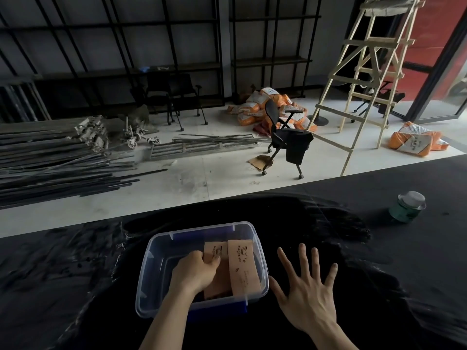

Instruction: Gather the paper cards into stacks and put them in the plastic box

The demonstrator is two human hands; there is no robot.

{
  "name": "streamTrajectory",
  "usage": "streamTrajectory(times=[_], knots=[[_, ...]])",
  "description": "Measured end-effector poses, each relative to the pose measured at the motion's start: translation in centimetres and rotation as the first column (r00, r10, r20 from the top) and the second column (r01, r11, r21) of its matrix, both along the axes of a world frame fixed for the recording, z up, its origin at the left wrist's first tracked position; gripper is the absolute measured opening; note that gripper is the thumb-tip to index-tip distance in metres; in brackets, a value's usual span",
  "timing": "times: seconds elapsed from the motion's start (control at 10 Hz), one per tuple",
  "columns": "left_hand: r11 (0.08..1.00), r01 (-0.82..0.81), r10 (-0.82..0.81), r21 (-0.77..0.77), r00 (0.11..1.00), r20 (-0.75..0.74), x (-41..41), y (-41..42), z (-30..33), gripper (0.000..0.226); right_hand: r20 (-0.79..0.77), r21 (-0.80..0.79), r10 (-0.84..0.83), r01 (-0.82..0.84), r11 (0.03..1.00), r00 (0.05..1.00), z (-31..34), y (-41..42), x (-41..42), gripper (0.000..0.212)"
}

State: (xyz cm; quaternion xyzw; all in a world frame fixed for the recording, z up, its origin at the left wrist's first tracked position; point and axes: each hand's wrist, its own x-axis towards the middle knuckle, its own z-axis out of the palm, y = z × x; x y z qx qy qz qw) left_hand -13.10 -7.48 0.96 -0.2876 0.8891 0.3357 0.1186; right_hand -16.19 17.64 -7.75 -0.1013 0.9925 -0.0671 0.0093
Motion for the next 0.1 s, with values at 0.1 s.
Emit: streamTrajectory(times=[0.1], knots=[[0.999, 0.039, -0.038, -0.034, 0.999, 0.027, 0.1, -0.33, 0.12, 0.047, 0.021, 0.002, -0.006, 0.006, 1.0, 1.0, 0.37, -0.1, 0.06, 0.084]])
